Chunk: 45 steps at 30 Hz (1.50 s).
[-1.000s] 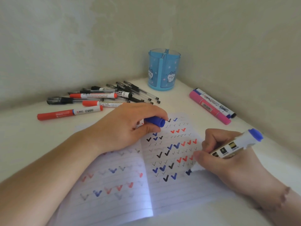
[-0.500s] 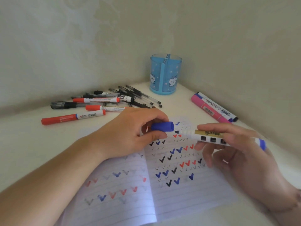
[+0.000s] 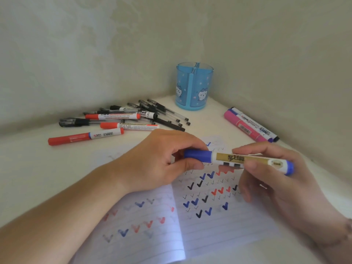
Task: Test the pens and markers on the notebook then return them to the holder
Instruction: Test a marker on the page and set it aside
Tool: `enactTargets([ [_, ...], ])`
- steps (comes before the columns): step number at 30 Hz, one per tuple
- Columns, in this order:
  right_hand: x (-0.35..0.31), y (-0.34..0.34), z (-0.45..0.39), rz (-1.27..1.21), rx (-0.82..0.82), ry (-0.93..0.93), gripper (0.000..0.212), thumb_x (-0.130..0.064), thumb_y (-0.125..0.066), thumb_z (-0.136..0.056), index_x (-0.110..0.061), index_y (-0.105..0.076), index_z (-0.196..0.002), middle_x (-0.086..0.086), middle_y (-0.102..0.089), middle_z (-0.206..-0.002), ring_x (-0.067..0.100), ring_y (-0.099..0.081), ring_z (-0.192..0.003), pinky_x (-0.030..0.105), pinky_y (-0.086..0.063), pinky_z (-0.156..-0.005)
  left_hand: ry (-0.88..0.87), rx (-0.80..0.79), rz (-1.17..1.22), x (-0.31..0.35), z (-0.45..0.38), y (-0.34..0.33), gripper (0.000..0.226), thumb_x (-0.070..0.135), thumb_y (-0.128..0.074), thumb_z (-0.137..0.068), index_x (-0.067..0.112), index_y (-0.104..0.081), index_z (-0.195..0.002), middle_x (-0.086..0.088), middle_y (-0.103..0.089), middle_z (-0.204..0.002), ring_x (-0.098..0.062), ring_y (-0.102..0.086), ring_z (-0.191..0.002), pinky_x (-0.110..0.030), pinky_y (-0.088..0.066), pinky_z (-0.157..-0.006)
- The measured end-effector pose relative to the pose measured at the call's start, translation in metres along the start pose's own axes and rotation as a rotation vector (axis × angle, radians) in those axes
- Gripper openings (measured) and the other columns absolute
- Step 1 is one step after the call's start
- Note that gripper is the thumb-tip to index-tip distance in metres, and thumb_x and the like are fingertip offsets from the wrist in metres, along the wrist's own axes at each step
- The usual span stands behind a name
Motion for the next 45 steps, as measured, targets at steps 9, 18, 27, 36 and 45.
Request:
enactTargets([
  [9, 0.001, -0.001, 0.002, 0.127, -0.007, 0.05, 0.039, -0.056, -0.071, -0.073, -0.022, -0.073, -0.092, -0.002, -0.064, -0.051, 0.019, -0.047, -0.037, 0.015, -0.038, -0.045, 0.031, 0.043, 0.087, 0.004, 0.003, -0.001, 0.016, 0.018, -0.068, -0.086, 0.013, -0.074, -0.101, 0.021, -0.061, -0.073, 0.001, -0.06, -0.062, -0.014, -0.046, -0.059],
  [18, -0.017, -0.003, 0.004, 0.246, 0.068, 0.144, 0.016, -0.03, -0.078, -0.078, -0.03, -0.077, -0.095, 0.001, -0.075, -0.086, 0.019, -0.068, -0.076, 0.022, -0.052, -0.062, 0.009, 0.092, -0.044, -0.007, -0.004, 0.011, 0.026, 0.034, -0.067, -0.086, 0.018, -0.073, -0.104, 0.012, -0.071, -0.085, -0.005, -0.064, -0.075, -0.023, -0.051, -0.067],
  [27, -0.016, 0.059, -0.004, 0.878, 0.589, 0.041, 0.014, -0.043, -0.076, -0.075, -0.051, -0.066, -0.081, -0.015, -0.062, -0.063, 0.009, -0.054, -0.055, 0.021, -0.039, -0.051, 0.348, -0.01, -0.393, -0.074, 0.006, 0.054, 0.051, 0.057, -0.062, -0.082, 0.038, -0.054, -0.129, 0.029, -0.048, -0.118, 0.004, -0.046, -0.11, -0.024, -0.039, -0.099],
  [36, 0.007, 0.06, -0.053, 1.639, 0.361, -0.071, 0.015, -0.047, -0.058, -0.082, -0.032, -0.061, -0.087, -0.016, -0.057, -0.08, 0.013, -0.036, -0.083, 0.029, -0.046, -0.058, 0.769, -0.001, -0.63, -0.137, 0.058, 0.143, 0.023, 0.007, -0.065, -0.084, 0.03, -0.06, -0.084, 0.003, -0.06, -0.093, -0.019, -0.057, -0.092, -0.031, -0.044, -0.08],
  [45, 0.021, 0.075, -0.05, 1.539, 0.472, 0.016, 0.02, -0.042, -0.064, -0.08, -0.029, -0.066, -0.095, -0.006, -0.062, -0.091, 0.022, -0.05, -0.088, 0.035, -0.051, -0.059, 0.801, 0.01, -0.575, -0.144, 0.062, 0.138, 0.018, 0.012, -0.071, -0.079, 0.027, -0.063, -0.084, 0.004, -0.063, -0.093, -0.017, -0.059, -0.092, -0.031, -0.047, -0.08],
])
Point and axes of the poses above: each hand's wrist, its own z-axis away from the middle knuckle, its own y-axis out of the back of the hand, x = y × z, the point moved 7 cm from there along -z, towards the middle knuckle
